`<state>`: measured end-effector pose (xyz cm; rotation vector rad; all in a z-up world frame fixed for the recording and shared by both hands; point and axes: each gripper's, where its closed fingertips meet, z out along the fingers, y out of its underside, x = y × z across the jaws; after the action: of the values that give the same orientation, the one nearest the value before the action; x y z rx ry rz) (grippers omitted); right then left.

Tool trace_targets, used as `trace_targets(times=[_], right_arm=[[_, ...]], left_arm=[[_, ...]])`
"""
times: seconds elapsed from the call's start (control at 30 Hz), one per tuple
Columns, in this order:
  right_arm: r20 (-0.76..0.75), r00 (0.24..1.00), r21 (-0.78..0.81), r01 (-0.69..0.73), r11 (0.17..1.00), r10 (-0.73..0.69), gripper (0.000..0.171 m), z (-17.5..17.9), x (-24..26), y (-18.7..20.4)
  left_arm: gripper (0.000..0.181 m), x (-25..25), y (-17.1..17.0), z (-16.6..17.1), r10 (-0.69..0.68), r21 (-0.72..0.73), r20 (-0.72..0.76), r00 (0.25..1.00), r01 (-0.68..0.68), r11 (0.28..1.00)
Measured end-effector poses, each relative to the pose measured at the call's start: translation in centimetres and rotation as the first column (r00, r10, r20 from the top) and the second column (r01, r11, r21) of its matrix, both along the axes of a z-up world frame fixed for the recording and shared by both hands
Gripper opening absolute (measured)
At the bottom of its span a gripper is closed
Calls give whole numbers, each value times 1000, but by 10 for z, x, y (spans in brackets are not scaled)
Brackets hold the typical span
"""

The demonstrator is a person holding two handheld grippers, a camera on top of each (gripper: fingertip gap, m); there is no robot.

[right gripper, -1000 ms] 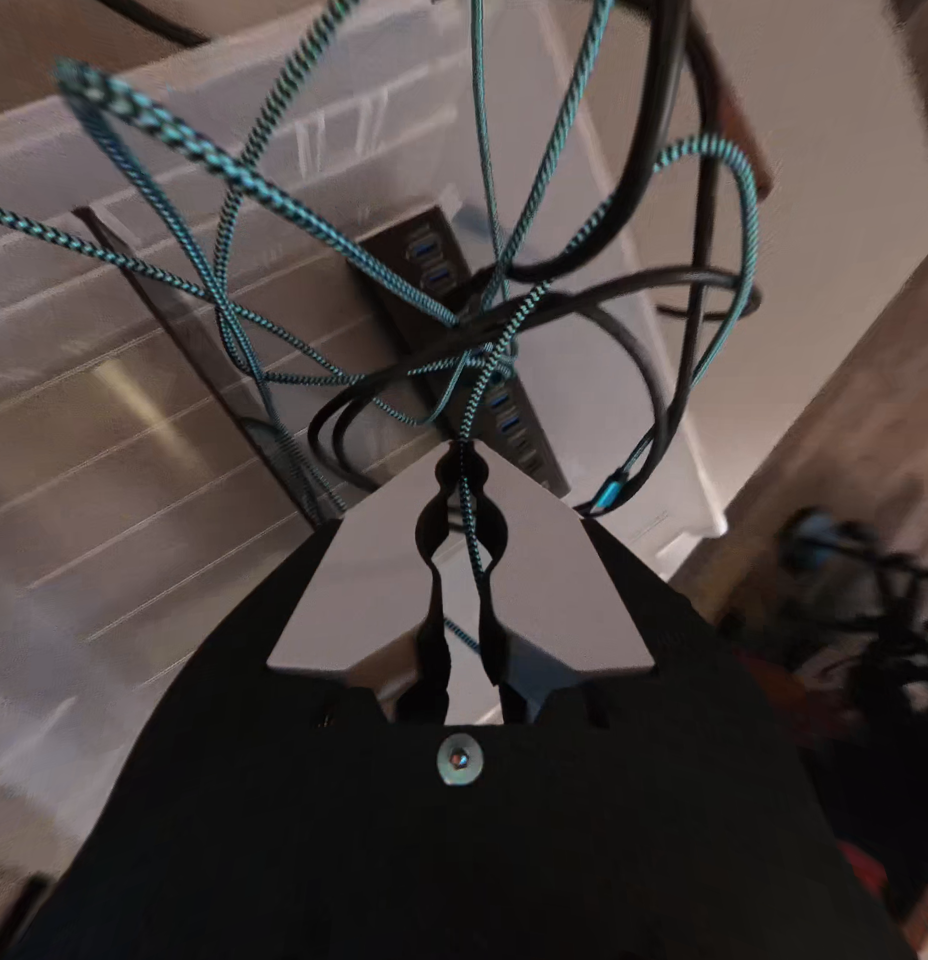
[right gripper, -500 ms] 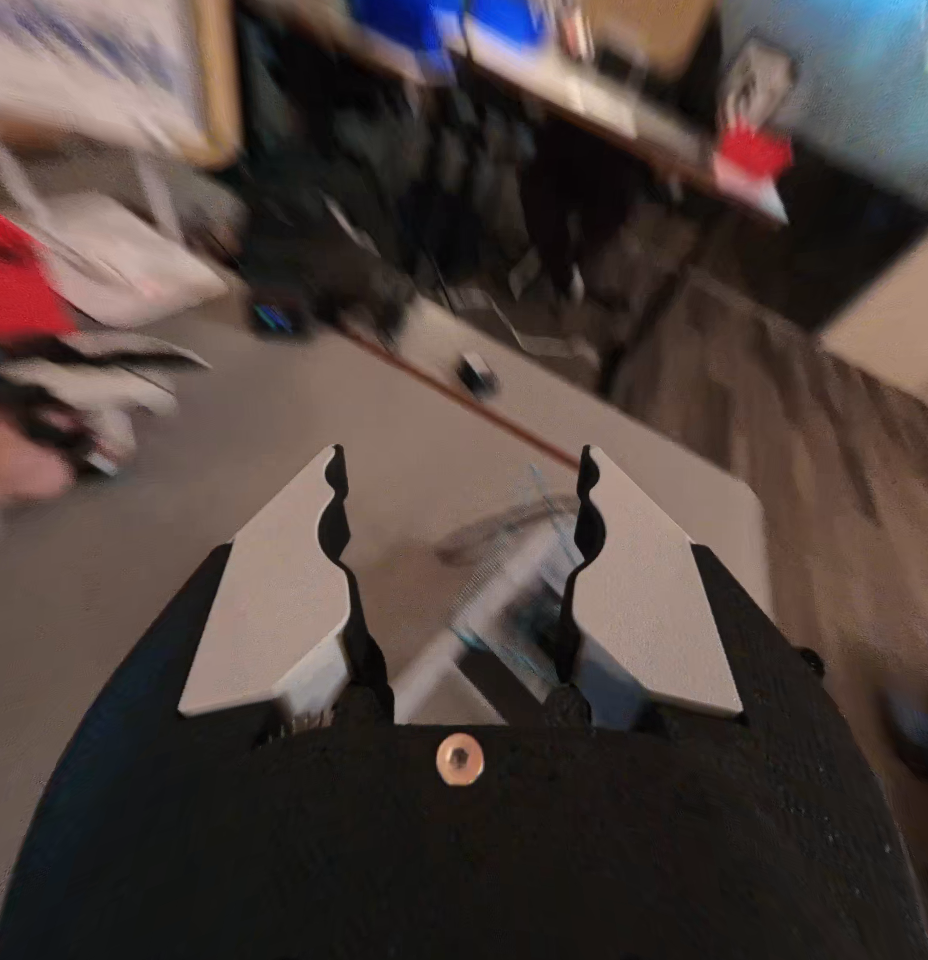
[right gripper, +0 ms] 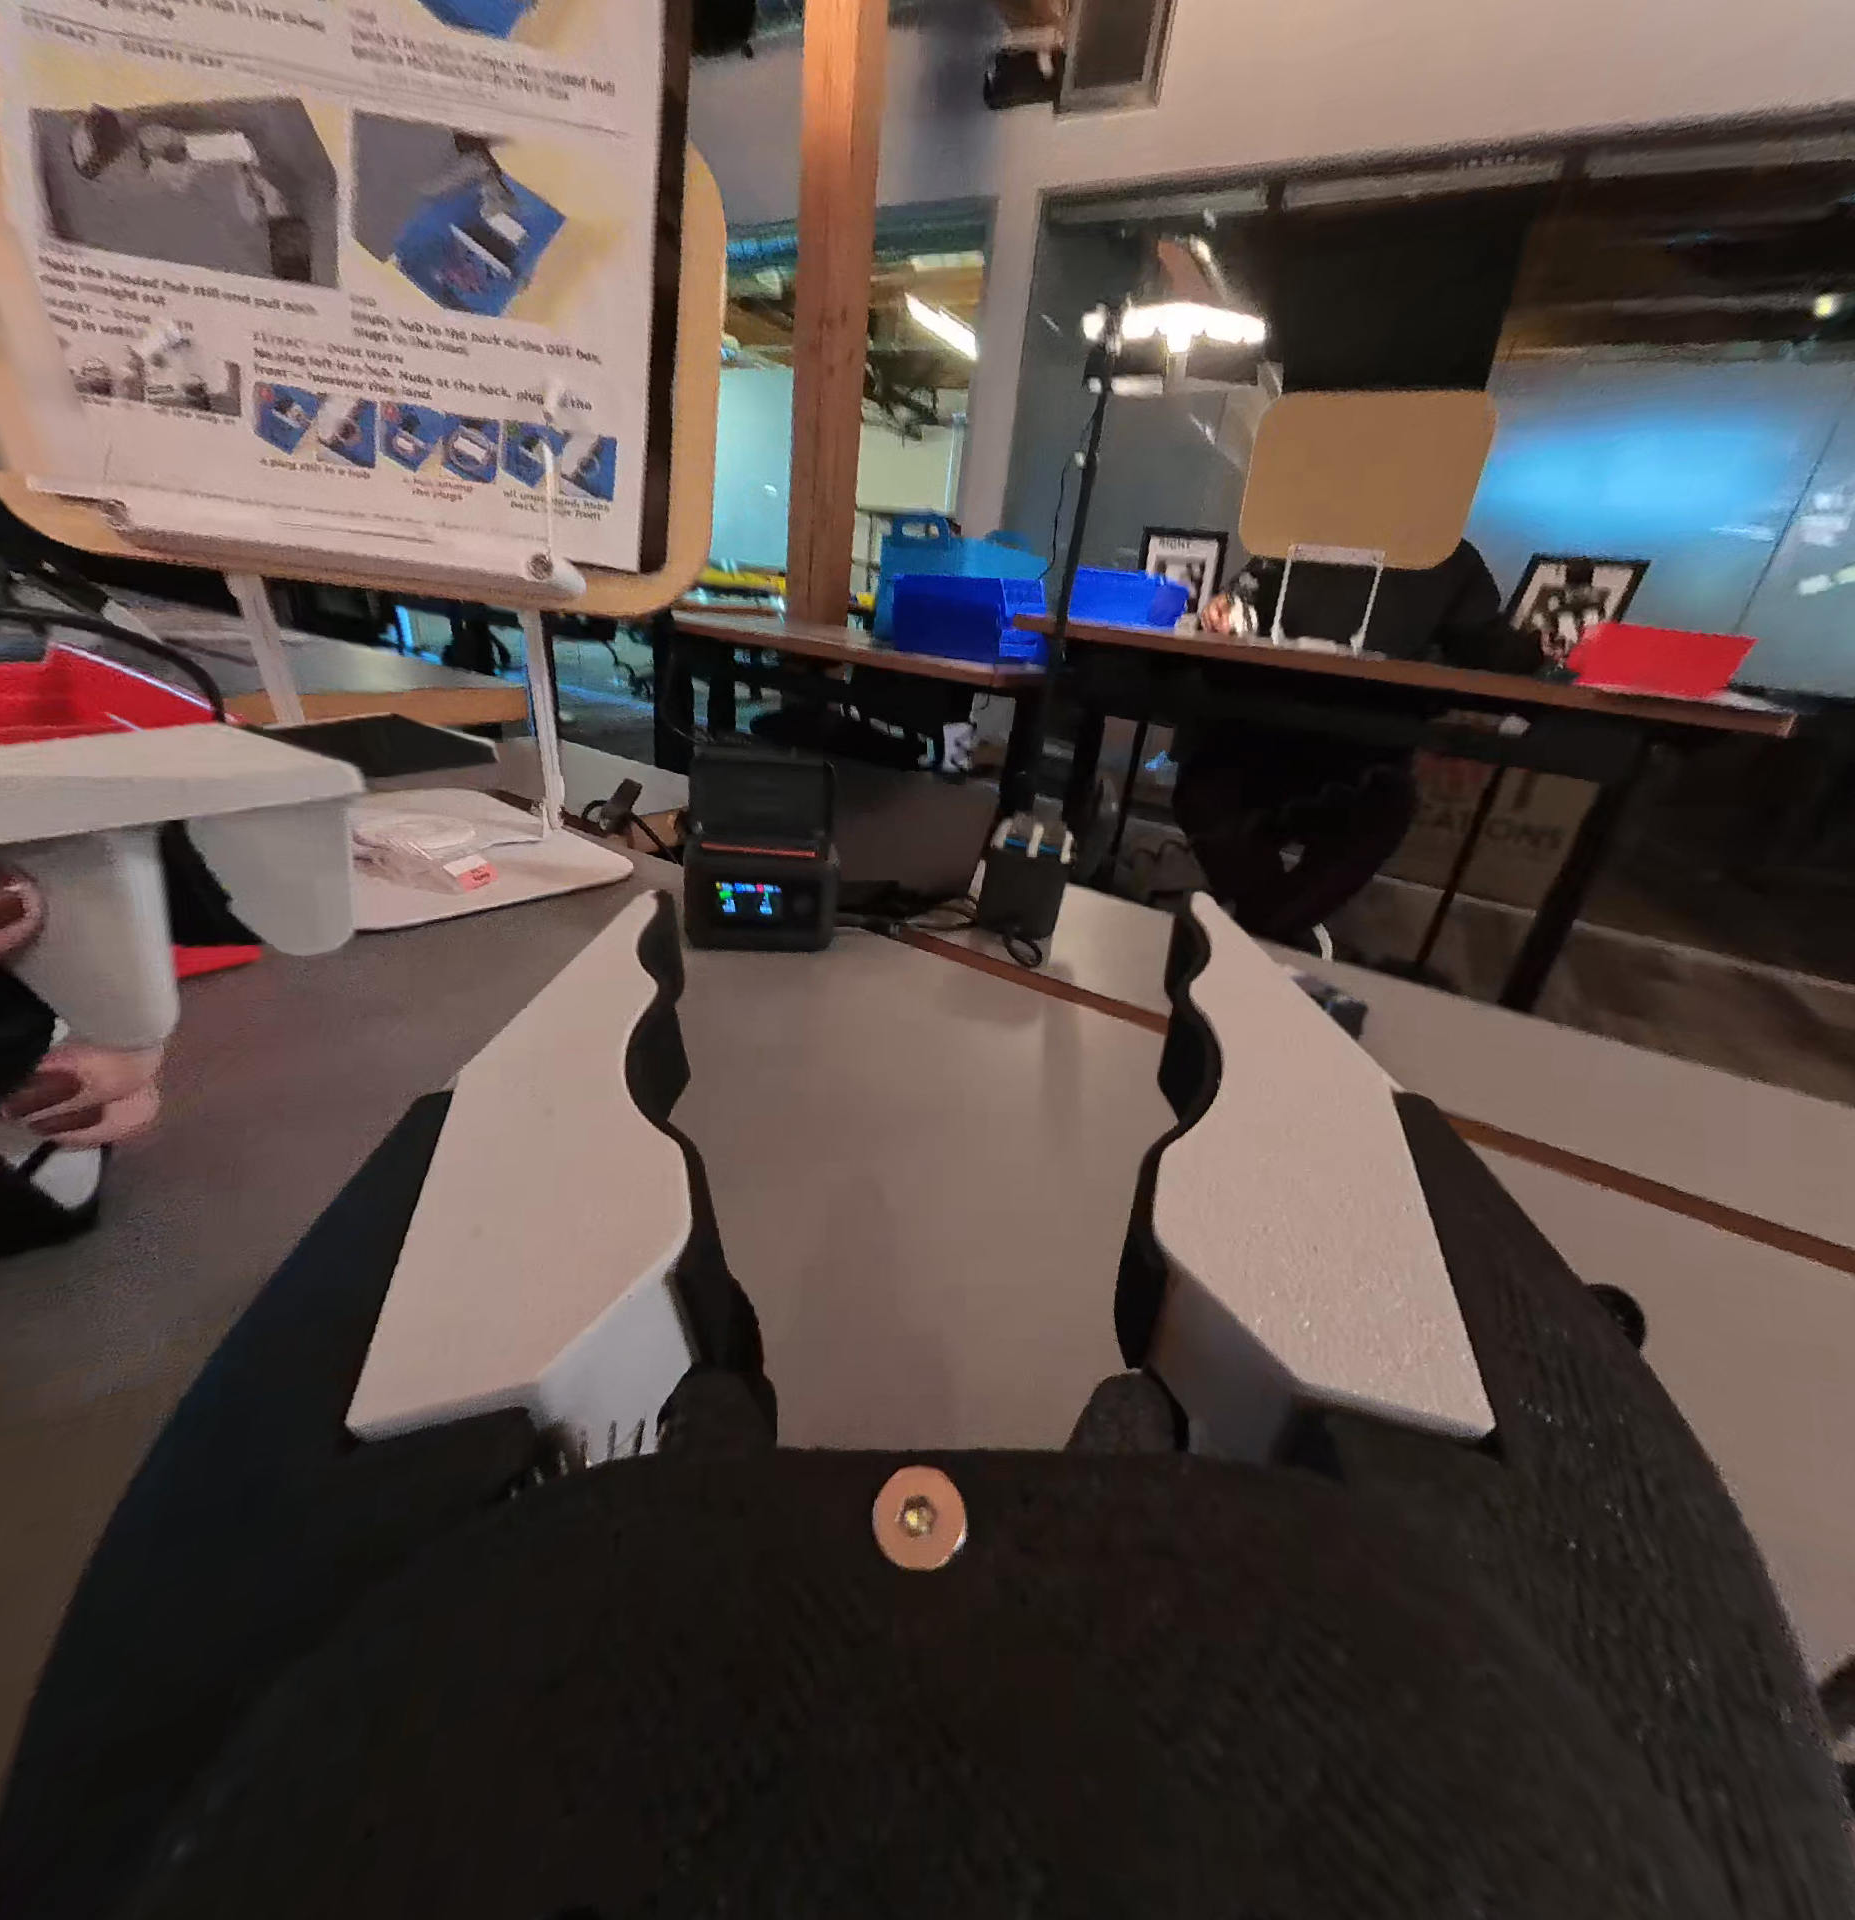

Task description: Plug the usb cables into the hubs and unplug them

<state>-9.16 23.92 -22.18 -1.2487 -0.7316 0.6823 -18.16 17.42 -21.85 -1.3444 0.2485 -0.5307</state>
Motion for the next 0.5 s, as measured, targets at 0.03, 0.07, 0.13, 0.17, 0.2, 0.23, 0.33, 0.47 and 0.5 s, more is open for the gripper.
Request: trace_targets(times=[0.03, 0.07, 0.13, 0.17, 0.2, 0.23, 0.33, 0.47, 0.5], right_arm=[[-26, 1000, 27, -6, 1000, 7, 91, 3, 3, -2], [-58, 998, 47, 6, 999, -4, 90, 6, 7, -2], [-81, 996, 70, 33, 997, -28, 90, 11, 13, 0], [-85, 995, 77, 50, 996, -43, 90, 11, 16, 2], [-92, 994, 76, 67, 995, -60, 90, 11, 19, 4], [-101, 993, 69, 74, 995, -67, 89, 12, 21, 5], [-124, 991, 37, 64, 997, -59, 89, 11, 24, 7], [-141, 989, 13, 52, 999, -50, 88, 10, 25, 9], [-141, 989, 9, 49, 999, -47, 87, 10, 25, 9]], left_arm=[[60, 0, 2, -2, 19, 4, -58, 998, -19, 1000], [61, -2, 6, -5, 60, 8, -136, 989, -60, 998], [71, -10, 17, -10, 156, -3, -256, 954, -162, 987], [73, -10, 16, -6, 178, 12, -277, 944, -181, 983], [74, -8, 11, 0, 190, 35, -292, 937, -188, 982], [74, -5, 5, 8, 207, 58, -317, 925, -199, 978], [58, 5, -21, 36, 216, 73, -406, 888, -204, 976], [57, -20, -63, 64, 281, -63, -360, 889, -324, 944], [57, -32, -77, 69, 300, -97, -354, 886, -354, 930]])
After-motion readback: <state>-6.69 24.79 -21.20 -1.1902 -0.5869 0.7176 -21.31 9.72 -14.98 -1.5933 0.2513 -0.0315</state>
